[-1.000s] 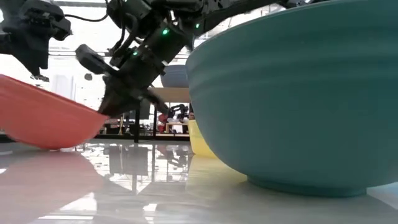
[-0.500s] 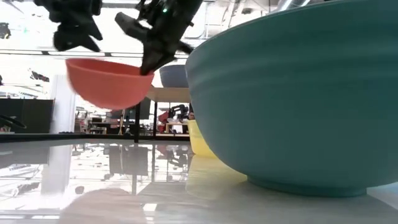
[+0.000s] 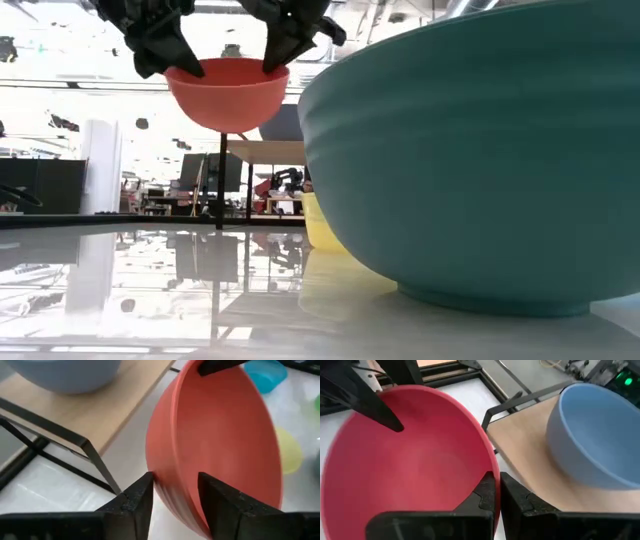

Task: Place and stack bowls onto a shelf
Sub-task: Stack the orange bowl on top of the blue bowl on the shelf

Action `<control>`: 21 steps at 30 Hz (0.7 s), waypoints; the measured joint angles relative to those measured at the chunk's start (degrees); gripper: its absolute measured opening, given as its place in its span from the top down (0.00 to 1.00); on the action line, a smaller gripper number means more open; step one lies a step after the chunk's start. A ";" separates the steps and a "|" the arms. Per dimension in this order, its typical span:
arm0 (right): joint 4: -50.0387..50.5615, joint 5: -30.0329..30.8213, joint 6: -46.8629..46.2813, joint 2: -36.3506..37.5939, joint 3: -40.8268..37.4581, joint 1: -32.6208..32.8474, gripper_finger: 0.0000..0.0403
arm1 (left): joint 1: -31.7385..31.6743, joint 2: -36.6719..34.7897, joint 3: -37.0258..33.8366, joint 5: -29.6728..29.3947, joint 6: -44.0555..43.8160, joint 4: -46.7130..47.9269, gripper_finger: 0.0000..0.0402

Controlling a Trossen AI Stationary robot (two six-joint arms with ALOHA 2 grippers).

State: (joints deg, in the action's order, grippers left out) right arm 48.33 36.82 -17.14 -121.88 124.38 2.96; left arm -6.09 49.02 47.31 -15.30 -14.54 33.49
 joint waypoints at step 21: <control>-0.77 -2.00 7.03 4.17 9.20 -1.91 0.36 | -11.35 10.34 18.53 -0.87 18.05 4.29 1.00</control>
State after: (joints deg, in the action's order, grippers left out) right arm 47.56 34.82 -10.11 -117.71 133.58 1.05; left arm -17.44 59.37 65.84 -16.17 3.51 37.77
